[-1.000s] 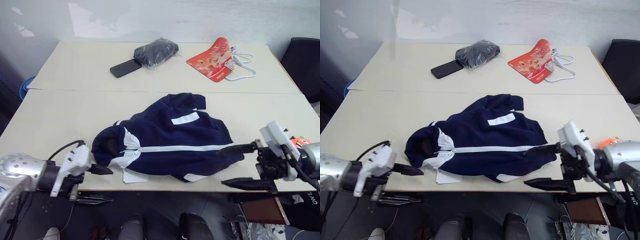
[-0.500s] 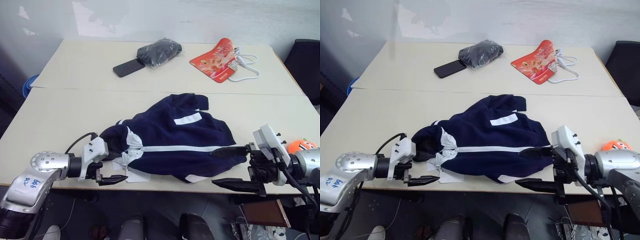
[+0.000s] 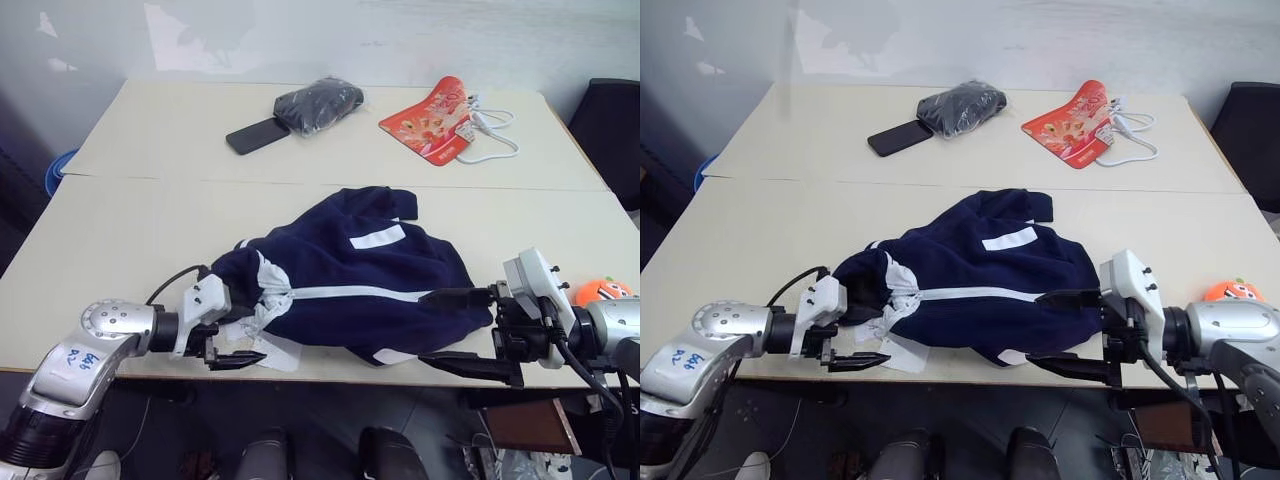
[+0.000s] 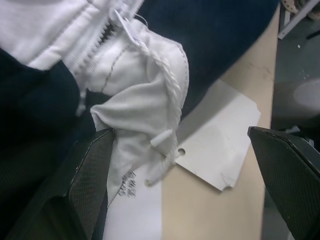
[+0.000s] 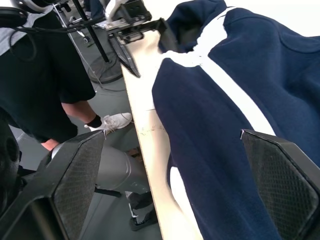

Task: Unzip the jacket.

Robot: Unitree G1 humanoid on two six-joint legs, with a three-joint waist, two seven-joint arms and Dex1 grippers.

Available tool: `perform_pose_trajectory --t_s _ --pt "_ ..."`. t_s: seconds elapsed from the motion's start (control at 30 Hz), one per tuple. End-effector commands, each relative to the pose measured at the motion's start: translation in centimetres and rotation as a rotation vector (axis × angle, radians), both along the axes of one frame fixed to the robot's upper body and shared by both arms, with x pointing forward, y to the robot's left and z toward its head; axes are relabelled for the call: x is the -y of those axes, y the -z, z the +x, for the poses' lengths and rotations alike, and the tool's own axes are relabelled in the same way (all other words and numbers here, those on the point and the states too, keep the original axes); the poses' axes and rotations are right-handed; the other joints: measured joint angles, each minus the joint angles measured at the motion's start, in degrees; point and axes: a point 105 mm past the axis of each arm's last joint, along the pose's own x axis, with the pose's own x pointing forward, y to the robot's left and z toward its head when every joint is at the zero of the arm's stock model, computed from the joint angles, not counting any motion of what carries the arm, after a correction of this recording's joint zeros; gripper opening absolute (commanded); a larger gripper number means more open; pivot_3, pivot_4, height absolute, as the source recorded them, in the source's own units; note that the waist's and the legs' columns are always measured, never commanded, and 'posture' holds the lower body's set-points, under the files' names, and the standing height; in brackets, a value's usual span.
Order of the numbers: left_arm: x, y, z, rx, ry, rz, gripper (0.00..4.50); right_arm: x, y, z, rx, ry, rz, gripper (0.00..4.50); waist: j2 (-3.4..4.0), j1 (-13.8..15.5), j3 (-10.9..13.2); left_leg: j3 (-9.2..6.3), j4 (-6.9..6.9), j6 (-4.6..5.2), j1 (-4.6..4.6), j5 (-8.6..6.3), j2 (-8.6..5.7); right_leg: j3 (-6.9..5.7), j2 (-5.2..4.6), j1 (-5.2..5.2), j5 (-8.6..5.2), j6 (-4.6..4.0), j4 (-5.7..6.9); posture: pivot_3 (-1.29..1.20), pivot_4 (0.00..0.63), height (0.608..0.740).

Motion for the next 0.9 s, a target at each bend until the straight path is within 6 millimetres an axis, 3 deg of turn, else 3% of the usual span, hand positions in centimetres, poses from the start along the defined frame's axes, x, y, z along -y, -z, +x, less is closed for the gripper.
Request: perform_pose_trajectory --t_s 0.03,0.17,0.5,0.7,0.9 --pt "-0.2 -0.3 -1.0 0.003 0.026 0.026 4.48 -0.4 -0.2 -0.2 0.033 -0.017 0.009 4.5 0.0 -0.04 0.0 0.0 0.0 0.0 0.0 0.0 0.0 0.0 0.0 0.0 0.0 0.0 0.0 0.0 0.15 0.74" --pt "0.2 0.1 -1.3 0.013 0.04 0.038 4.48 -0.6 -0.1 -0.2 0.037 -0.015 0.012 4.5 0.0 0.0 0.0 0.0 0.0 0.0 0.0 -0.01 0.0 0.0 0.0 0.0 0.0 0.0 -0.01 0.0 0.15 0.74" --pt "1.7 0.7 1.2 0.063 0.0 0.011 4.48 -0.6 -0.2 0.4 0.055 -0.007 0.013 4.5 0.0 0.11 0.0 -0.01 0.03 0.03 0.0 -0.02 -0.01 -0.01 0.0 0.03 0.0 0.0 0.0 0.0 0.15 0.74" --pt "2.2 0.8 1.5 0.065 0.004 -0.005 4.48 -0.8 -0.1 0.3 0.058 -0.001 0.015 4.5 0.0 0.12 0.0 -0.02 0.05 0.03 0.0 -0.03 -0.02 -0.02 -0.01 0.04 0.0 0.0 0.0 0.0 0.15 0.74" --pt "1.8 0.3 0.6 0.013 0.017 -0.029 2.64 -0.7 -0.1 0.3 0.06 0.01 0.014 4.5 0.0 0.0 0.0 -0.02 0.05 0.03 0.0 -0.03 -0.01 -0.02 -0.01 0.04 0.0 0.0 0.0 0.0 0.15 0.74"
